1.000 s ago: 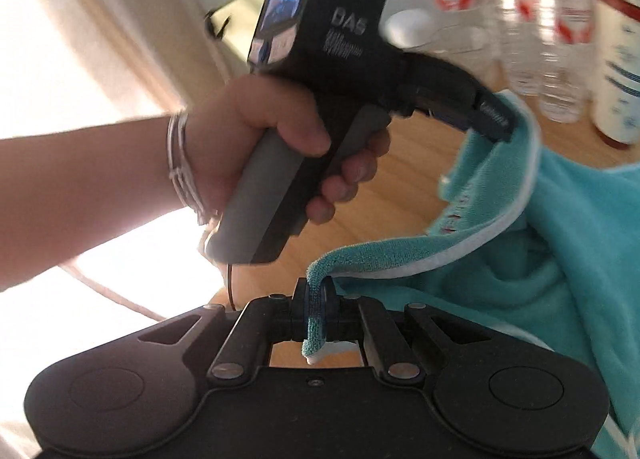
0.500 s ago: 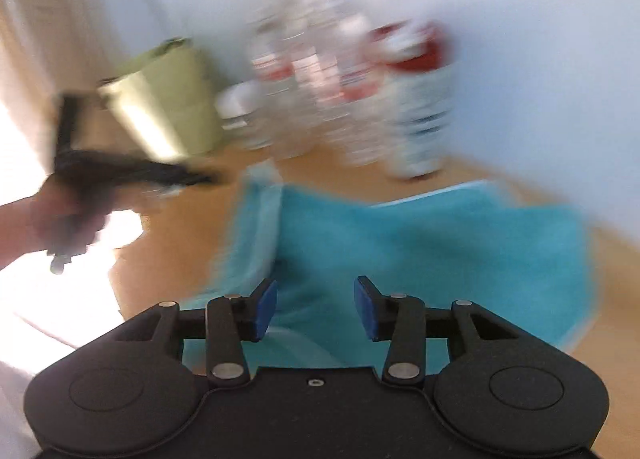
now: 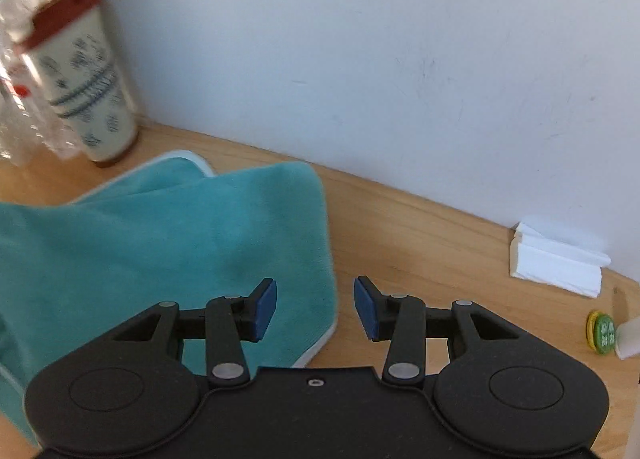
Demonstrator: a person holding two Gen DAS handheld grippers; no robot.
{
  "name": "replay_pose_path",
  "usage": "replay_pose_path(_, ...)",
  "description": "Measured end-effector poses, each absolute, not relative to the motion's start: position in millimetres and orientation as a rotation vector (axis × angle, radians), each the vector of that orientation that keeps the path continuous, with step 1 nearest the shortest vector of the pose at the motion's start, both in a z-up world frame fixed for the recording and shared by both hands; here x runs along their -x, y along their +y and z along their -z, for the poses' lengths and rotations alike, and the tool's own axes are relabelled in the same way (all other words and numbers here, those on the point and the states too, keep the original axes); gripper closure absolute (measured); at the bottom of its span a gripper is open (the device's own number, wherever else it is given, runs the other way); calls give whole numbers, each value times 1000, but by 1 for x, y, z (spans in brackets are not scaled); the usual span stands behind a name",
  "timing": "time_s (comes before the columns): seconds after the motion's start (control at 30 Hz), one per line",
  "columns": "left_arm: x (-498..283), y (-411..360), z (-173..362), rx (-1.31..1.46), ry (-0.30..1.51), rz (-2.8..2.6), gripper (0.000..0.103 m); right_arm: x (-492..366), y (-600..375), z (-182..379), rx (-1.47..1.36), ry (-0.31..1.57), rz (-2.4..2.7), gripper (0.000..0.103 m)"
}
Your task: Fold towel
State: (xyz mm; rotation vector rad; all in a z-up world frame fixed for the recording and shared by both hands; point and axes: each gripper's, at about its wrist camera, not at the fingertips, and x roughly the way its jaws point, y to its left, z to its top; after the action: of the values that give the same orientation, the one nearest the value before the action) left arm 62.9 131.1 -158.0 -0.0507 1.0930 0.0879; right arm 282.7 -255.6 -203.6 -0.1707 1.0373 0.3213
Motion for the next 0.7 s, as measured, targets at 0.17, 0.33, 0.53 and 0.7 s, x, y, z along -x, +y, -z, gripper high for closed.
replay_pose_path(0.17,-66,121,174,92,1181,-166,36,-291,-260,217,159,1074,-346,59)
replay_pose_path(0.33,-65,114,179,91,1186,-211,43,-290,-257,220,185,1096,-368,64)
replay_pose_path(0.53,-64,114,179,86,1186,-213,61,-288,-260,219,138,1110,-389,96)
replay_pose_path(0.7,-61,122,180,119,1167,-214,76,-273,-277,206,86,1099,-333,98)
